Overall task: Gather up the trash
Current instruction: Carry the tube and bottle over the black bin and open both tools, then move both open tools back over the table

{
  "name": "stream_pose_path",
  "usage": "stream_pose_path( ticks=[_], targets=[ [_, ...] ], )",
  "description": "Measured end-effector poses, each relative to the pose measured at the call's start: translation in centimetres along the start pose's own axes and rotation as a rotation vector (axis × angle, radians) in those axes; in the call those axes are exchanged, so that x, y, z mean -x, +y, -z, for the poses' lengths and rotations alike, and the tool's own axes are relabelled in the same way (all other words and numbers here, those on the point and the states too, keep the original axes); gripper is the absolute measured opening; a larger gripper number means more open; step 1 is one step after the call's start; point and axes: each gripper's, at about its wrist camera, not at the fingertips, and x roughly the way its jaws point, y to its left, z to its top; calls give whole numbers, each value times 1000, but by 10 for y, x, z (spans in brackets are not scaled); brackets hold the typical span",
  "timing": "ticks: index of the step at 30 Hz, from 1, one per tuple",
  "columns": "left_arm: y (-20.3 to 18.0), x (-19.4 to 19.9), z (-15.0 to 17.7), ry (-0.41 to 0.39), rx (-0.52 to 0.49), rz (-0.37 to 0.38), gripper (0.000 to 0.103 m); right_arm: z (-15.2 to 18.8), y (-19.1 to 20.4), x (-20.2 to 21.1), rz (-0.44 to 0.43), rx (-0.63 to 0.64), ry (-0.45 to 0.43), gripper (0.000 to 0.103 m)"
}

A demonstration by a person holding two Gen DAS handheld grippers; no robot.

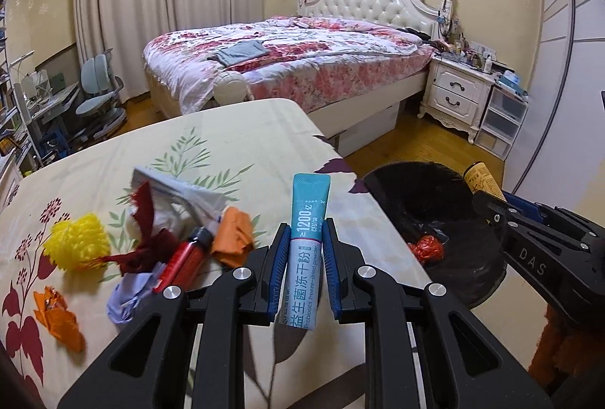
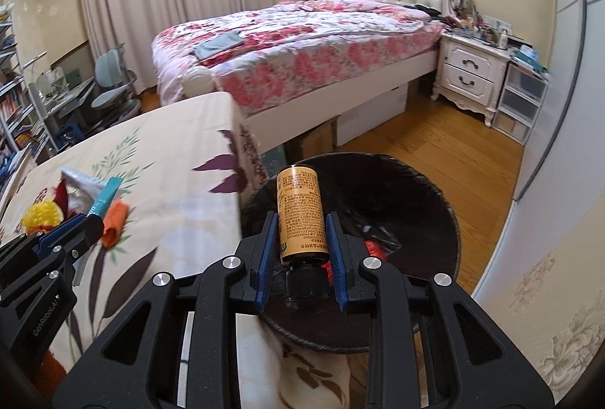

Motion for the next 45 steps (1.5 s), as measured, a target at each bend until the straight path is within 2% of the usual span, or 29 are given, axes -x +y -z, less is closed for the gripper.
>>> stream_pose_path(
  ticks=[12, 19, 23, 25, 26, 27, 28, 29, 30, 32, 34, 36, 45],
  targets=[
    [-61, -57, -19, 34, -87, 29, 21, -2, -46, -36, 40, -70, 25, 25],
    [-80, -79, -21, 70, -125, 30, 21, -1, -57, -50, 56, -79, 44, 25],
    [-86, -83, -26, 64, -137, 27, 22, -2, -63, -55, 61, -94, 47, 26],
    [-87, -84, -27, 59, -148, 20, 25, -3, -64, -56, 64, -100, 45, 26],
    [-87, -84, -27, 61, -149, 18, 31, -3, -66, -56, 71, -104, 40, 27],
    [-87, -85, -27, 62, -146, 17, 42, -3, -67, -55, 77, -109, 37, 27],
    [-87, -85, -27, 61, -141, 17, 46, -4, -68, -55, 77, -112, 36, 27],
    [-86, -84, -27, 58, -135, 18, 53, -4, -70, -54, 80, -118, 34, 31],
    [-85, -83, -27, 54, -130, 18, 59, -4, -71, -53, 85, -123, 28, 39],
    [-84, -81, -28, 44, -122, 11, 70, -4, -74, -50, 99, -129, 16, 43],
    [-83, -80, -28, 34, -117, 6, 73, -5, -75, -48, 109, -134, 12, 43],
    [-83, -78, -29, 30, -116, -3, 78, -5, -76, -44, 119, -134, 4, 50],
    [-68, -60, -32, 12, -85, -50, 82, -7, -71, -28, 143, -124, -21, 68]
  ],
)
